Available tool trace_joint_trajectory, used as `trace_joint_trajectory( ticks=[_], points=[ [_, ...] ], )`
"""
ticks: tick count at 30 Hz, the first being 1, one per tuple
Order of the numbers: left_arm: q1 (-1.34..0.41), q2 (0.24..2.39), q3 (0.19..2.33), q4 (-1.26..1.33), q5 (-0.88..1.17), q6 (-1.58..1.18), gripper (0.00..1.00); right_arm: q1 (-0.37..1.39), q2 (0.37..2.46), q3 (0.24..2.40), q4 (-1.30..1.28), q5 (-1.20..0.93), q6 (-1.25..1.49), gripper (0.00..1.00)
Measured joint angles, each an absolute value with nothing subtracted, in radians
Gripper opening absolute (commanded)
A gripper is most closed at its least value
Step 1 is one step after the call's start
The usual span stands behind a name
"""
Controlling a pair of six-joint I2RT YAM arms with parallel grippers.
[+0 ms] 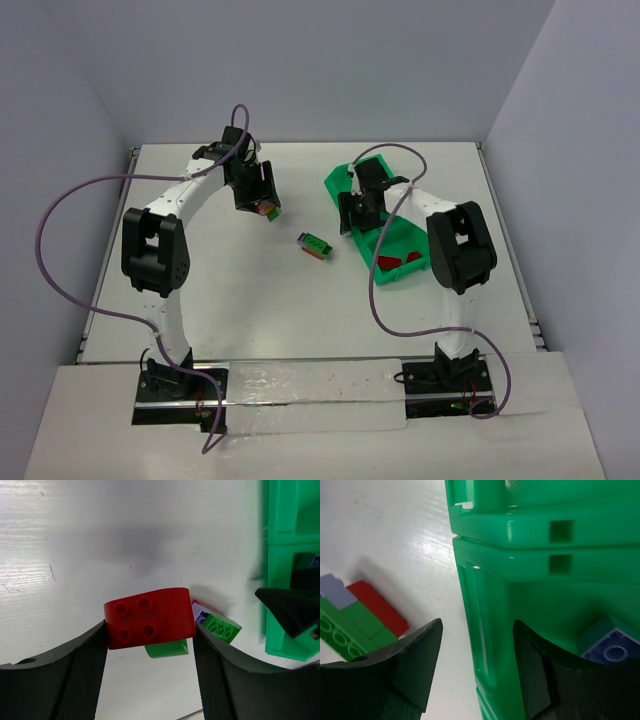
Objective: Sort the legos into containers by color
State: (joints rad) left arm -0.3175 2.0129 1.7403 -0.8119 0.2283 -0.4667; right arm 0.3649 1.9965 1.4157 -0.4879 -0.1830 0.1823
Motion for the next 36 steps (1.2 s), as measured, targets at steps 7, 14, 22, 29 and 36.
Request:
trace_joint_trajectory(
  ticks=[7,14,22,29,36],
  points=[
    [-0.317,2.012,1.728,-0.804,0.224,-0.467,0.00,0.366,1.898,1.406,-0.575,-0.105,0.131,0.68],
    [-0.316,2.012,1.702,-0.796,0.224,-0.471,0.00,0.362,1.811,1.421,-0.596,-0.033,0.132,0.69],
    [-0.316,2.007,1.692,-0.780,0.223,-0.482,0.00,0.362,1.778,1.359,-0.571,-0.036,0.177,0.69],
    [-0.314,1.992,1.684,-0.773,0.220,-0.486,0.00,0.337,1.734,1.193,-0.566,-0.025,0.205,0.69],
    [-0.314,1.975,1.683,-0.766,0.220,-0.487,0.00,0.244,1.692,1.199,-0.599,0.026,0.207,0.69]
  ],
)
